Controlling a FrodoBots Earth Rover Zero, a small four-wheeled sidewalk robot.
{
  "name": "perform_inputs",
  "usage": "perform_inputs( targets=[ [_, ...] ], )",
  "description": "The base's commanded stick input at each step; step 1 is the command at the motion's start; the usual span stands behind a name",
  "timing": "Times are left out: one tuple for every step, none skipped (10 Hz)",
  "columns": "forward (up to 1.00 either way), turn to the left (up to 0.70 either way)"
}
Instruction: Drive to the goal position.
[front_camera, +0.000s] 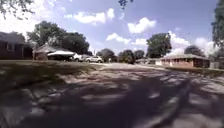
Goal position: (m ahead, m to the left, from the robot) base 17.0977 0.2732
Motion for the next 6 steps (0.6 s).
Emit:
perform_inputs(
  targets=[
    [1.0,0.02],
    [1.0,0.0],
    [1.0,0.0],
    [1.0,0.0],
    [1.0,0.0],
    [1.0,0.0]
  ],
)
